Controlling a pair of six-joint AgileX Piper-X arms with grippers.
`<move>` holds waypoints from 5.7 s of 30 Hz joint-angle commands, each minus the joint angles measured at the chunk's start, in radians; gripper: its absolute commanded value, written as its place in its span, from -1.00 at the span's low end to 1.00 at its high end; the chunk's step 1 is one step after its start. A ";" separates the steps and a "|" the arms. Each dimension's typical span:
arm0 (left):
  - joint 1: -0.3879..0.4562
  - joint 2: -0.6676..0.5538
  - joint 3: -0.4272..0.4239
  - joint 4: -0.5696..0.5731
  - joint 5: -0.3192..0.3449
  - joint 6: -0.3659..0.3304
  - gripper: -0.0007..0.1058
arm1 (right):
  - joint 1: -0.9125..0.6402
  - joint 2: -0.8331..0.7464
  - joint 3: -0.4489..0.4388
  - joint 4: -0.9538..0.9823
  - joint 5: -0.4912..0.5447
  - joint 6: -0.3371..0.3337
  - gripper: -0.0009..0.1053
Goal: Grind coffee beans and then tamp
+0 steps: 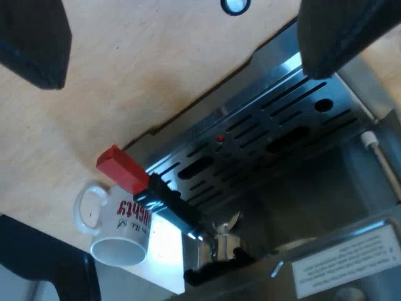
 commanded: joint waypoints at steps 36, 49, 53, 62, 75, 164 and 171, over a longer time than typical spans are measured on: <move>-0.002 0.018 0.170 -0.256 0.110 0.005 0.62 | 0.954 0.502 0.092 -0.407 0.903 0.405 -0.54; -0.002 0.018 0.170 -0.256 0.110 0.005 0.62 | 0.956 0.587 0.197 -0.683 1.060 0.472 -0.98; -0.002 0.018 0.170 -0.256 0.110 0.005 0.62 | 0.956 0.587 0.206 -0.714 1.199 0.475 -0.98; -0.002 0.018 0.170 -0.256 0.110 0.005 0.62 | 0.962 0.587 0.242 -0.780 1.258 0.475 -0.98; -0.002 0.018 0.170 -0.256 0.110 0.000 0.62 | 0.962 0.601 0.394 -1.054 1.329 0.399 -0.98; -0.002 0.018 0.170 -0.217 0.110 -0.003 0.62 | 0.835 0.969 0.394 -1.645 1.589 0.285 -0.98; -0.002 0.018 0.170 -0.217 0.110 -0.003 0.62 | 0.898 0.969 0.394 -1.645 1.614 0.256 -0.98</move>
